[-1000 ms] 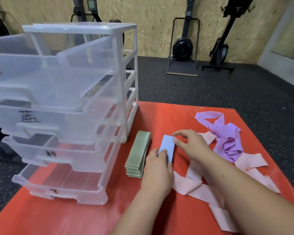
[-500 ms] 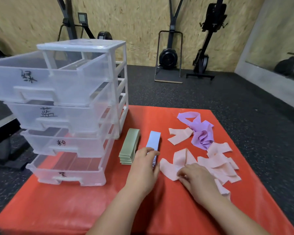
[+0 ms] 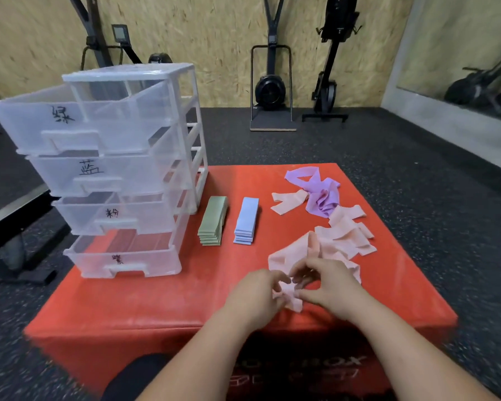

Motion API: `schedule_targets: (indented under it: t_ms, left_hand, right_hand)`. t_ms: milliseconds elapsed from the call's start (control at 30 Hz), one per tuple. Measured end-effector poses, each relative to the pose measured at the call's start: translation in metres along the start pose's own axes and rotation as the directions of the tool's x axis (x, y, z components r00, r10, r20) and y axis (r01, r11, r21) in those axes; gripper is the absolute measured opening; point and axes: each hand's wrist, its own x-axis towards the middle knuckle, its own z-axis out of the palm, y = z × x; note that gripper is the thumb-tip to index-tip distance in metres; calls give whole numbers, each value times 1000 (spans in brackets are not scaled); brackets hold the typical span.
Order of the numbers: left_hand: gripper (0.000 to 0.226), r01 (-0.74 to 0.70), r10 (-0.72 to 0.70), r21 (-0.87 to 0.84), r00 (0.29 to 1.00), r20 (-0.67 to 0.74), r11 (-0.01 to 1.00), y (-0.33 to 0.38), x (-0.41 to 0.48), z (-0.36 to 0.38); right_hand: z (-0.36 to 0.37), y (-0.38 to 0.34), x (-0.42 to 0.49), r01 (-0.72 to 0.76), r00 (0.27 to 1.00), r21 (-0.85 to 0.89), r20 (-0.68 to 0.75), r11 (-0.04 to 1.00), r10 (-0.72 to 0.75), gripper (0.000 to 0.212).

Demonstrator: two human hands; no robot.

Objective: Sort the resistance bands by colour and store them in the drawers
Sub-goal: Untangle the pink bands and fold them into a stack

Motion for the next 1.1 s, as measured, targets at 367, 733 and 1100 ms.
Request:
schedule_targets:
  t_ms: [367, 733, 1100]
  left_hand:
    - [24, -83, 88, 86, 994, -61, 993, -15, -13, 0]
    - [11, -169, 156, -48, 966, -207, 984, -17, -7, -10]
    - [11, -130, -47, -523, 949, -311, 843, -15, 3, -36]
  right_hand:
    - [-24, 31, -19, -198, 972, -397, -200, 896, 126, 35]
    - [11, 10, -2, 169, 985, -294, 82, 941, -151, 32]
    - [16, 2, 20, 203, 977, -71, -53, 977, -207, 25]
